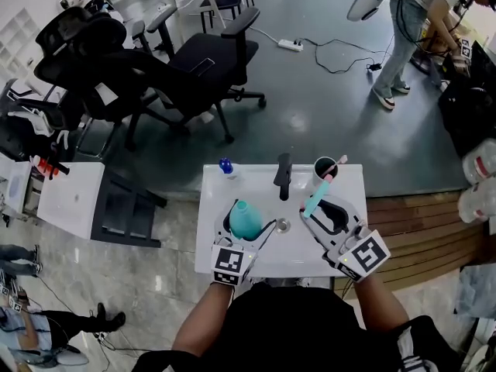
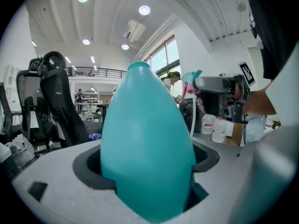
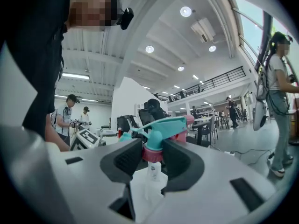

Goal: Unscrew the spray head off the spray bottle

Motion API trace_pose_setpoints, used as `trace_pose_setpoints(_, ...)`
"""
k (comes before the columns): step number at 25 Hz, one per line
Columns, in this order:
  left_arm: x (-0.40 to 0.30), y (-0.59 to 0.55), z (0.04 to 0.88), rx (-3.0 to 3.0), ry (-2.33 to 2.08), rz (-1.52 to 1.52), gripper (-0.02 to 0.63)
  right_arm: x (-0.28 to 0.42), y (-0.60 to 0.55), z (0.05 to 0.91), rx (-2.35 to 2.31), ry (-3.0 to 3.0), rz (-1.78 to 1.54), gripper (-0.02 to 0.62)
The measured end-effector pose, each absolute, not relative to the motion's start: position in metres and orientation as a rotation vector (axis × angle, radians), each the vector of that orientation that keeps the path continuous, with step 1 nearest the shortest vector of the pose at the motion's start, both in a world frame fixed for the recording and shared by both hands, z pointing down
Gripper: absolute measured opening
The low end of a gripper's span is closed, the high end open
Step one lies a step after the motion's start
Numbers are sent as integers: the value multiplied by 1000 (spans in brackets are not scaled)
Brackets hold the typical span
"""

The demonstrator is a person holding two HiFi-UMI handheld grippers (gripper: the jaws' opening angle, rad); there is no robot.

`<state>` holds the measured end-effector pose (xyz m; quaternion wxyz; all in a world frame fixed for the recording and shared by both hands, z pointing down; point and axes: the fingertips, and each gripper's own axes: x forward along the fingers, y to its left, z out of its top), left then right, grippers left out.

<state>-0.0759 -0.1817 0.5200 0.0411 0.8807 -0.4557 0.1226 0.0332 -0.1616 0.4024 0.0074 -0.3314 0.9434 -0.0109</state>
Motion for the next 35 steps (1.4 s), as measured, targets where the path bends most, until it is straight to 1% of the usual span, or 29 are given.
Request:
trace_pose_setpoints(5,-86,-188,493,2702,-1464,307,468,51,-175,431,-1166,2943,-98,140)
trace_pose_setpoints(12,-87,-192,478,2735,-1468,301,468,77,-183,462,-1383,2970,-80,140)
trace_pose_setpoints(18,-84,-191,479,2749,-1451,328,468,89,-183,456,-1478,2940,-39,137)
trace_pose_setpoints(35,-82,-190,475,2773,-1465,325,468,91,-183,433,-1502,2848,1,137)
